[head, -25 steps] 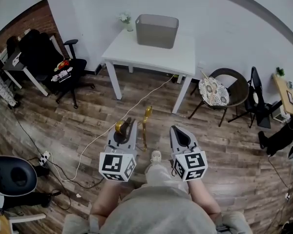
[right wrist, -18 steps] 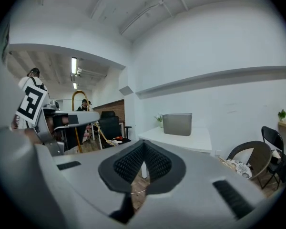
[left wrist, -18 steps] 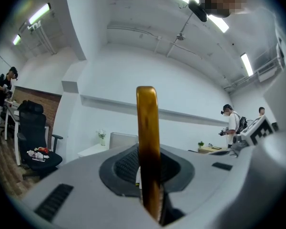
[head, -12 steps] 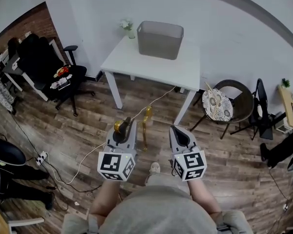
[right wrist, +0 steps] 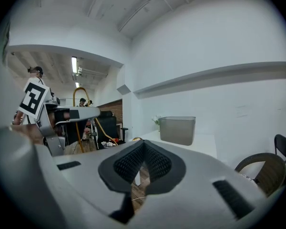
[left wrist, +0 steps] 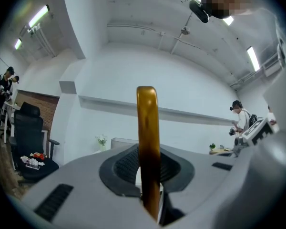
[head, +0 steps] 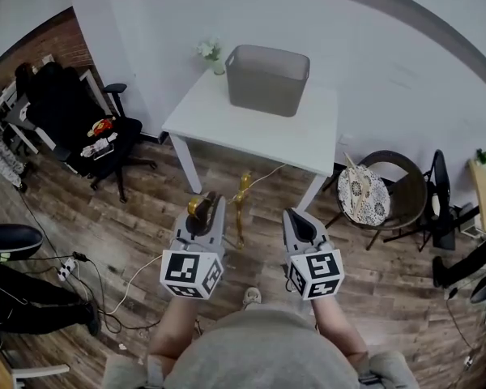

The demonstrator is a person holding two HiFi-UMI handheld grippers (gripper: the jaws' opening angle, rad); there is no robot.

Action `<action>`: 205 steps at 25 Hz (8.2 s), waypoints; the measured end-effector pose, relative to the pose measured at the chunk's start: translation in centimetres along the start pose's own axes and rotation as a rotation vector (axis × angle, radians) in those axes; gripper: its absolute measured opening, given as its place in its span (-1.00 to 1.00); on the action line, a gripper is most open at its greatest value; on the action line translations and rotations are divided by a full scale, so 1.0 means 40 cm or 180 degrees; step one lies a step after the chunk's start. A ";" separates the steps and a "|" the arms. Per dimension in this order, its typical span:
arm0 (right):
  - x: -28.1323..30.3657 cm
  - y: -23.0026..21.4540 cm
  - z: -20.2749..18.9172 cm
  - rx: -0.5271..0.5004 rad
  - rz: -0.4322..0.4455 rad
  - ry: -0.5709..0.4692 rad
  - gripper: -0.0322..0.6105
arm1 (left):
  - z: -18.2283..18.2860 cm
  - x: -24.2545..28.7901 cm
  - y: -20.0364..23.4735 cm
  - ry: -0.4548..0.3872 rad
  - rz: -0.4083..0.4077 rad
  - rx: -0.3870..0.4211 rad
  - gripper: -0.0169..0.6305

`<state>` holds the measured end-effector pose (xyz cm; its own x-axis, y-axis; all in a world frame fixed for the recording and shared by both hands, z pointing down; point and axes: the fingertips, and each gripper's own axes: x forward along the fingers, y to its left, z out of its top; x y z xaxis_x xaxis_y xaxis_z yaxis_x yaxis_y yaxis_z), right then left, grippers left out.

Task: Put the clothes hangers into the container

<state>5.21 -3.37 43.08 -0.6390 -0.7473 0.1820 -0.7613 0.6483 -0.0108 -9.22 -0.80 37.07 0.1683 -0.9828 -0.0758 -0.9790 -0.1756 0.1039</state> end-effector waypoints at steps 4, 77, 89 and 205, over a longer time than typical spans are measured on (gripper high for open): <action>0.057 -0.054 0.003 -0.0003 0.0053 0.0003 -0.90 | -0.006 0.078 0.005 -0.0014 0.0031 0.0012 -0.78; 0.897 -0.498 0.165 -0.0067 -0.0338 0.0021 -0.90 | 0.650 1.399 0.289 -0.1150 -0.0393 0.0965 -0.78; 0.981 -0.550 0.151 -0.0013 -0.0505 0.0085 -0.90 | 0.492 1.543 0.339 -0.0967 -0.0473 0.0817 -0.78; 0.228 -0.262 -0.048 0.0020 -0.0300 0.0124 -0.90 | -0.232 0.492 0.098 0.0560 0.0317 -0.0117 -0.91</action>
<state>7.58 -16.70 46.75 -0.5598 -0.7988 0.2206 -0.8187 0.5743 0.0020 -8.66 -21.34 45.18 0.0915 -0.9896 0.1107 -0.9875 -0.0758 0.1385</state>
